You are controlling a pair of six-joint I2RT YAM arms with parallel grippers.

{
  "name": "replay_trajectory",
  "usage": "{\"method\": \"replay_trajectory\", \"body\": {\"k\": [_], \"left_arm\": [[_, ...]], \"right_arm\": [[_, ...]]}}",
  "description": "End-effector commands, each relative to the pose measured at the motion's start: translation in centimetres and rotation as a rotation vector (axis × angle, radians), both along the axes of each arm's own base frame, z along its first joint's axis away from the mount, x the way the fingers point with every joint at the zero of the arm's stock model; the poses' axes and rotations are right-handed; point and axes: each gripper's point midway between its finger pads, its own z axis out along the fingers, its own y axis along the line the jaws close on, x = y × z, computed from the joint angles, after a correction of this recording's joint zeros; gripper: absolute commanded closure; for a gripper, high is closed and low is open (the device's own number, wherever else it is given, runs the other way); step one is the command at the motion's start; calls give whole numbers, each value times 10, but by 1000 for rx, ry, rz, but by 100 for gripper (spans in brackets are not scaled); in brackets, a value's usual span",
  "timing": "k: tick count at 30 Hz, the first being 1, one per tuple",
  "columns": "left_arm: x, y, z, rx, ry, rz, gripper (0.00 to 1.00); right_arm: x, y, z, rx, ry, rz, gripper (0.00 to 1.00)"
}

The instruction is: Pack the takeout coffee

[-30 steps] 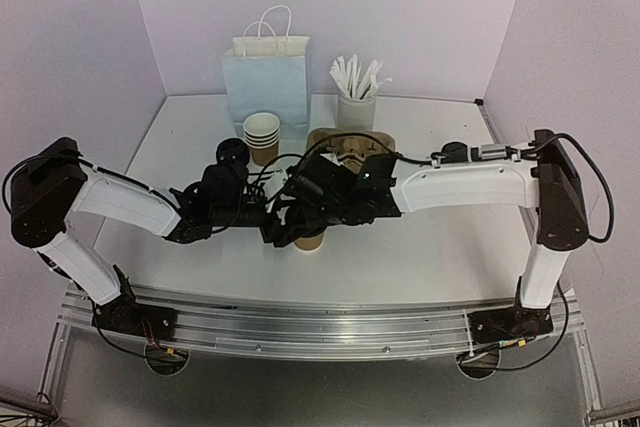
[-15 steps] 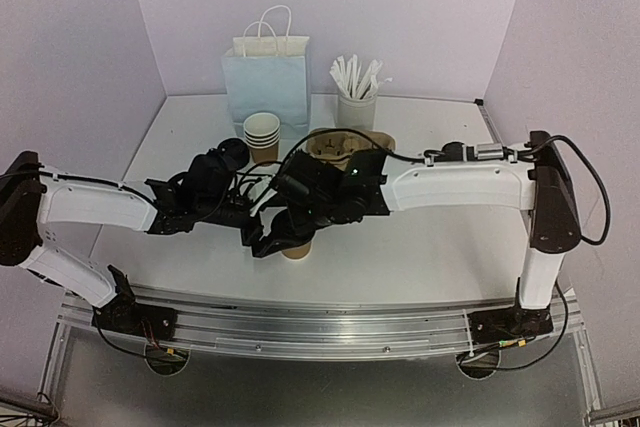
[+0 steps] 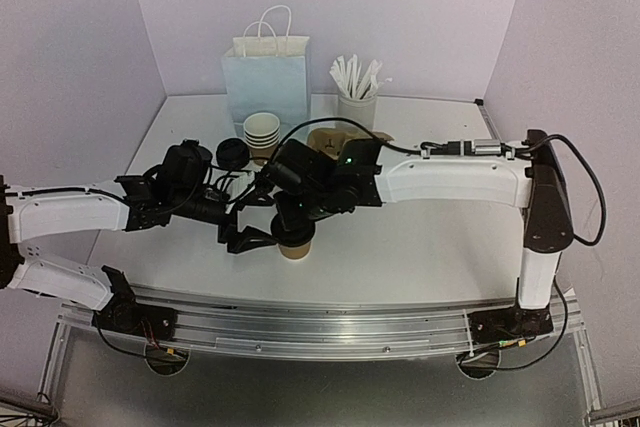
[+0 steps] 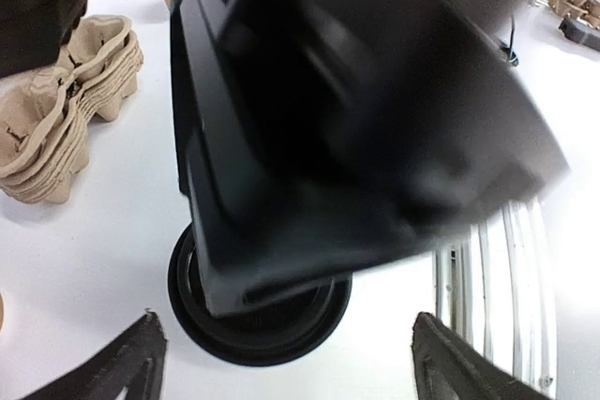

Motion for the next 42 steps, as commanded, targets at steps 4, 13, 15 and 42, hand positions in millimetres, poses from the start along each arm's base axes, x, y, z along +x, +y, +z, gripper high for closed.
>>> {"method": "replay_trajectory", "body": {"k": [4,13,15,42], "left_arm": [[-18,14,0,21,-115,-157,38],[-13,23,-19,99,-421,-316,64],[-7,21,-21,105,-463,-319,60],[8,1,-34,115,-504,-383,61]], "right_arm": [[9,-19,36,126,123,-76,61],[11,-30,7,177,360,-168,66],[9,-26,6,178,375,-138,65],[-5,-17,-42,15,383,-46,91]]}}
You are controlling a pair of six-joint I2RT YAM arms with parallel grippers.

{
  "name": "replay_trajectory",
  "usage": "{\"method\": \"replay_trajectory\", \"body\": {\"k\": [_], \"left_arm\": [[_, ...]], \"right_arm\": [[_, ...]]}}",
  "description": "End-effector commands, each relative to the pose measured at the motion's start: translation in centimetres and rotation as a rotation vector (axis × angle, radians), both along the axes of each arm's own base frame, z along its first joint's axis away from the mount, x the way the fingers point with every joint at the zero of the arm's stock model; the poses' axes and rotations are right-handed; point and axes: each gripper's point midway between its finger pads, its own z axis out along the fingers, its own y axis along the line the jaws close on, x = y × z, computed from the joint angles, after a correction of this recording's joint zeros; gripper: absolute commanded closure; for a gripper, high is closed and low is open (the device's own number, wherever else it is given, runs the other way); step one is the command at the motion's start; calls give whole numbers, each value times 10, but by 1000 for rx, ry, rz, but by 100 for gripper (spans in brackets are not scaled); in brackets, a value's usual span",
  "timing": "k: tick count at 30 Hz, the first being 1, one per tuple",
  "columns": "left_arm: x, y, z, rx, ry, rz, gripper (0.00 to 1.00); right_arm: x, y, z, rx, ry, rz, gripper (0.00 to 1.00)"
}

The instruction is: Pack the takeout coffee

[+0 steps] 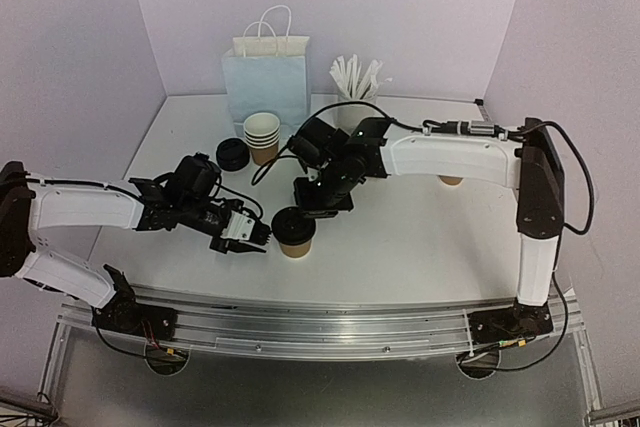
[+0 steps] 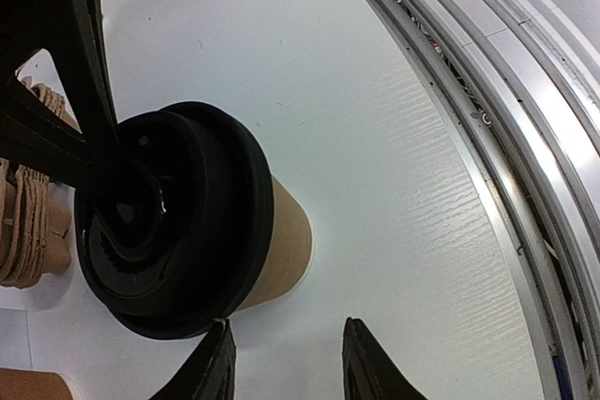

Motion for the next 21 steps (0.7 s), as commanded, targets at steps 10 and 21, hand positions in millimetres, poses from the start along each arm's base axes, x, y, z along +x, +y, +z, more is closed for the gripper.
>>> {"method": "replay_trajectory", "body": {"k": [10,21], "left_arm": [[12,-20,60,-142,-111,-34,63],[3,-10,45,-101,-108,-68,62]], "right_arm": [[-15,-2,-37,-148,-29,144,96],[-9,-1,-28,-148,-67,147,97]]}}
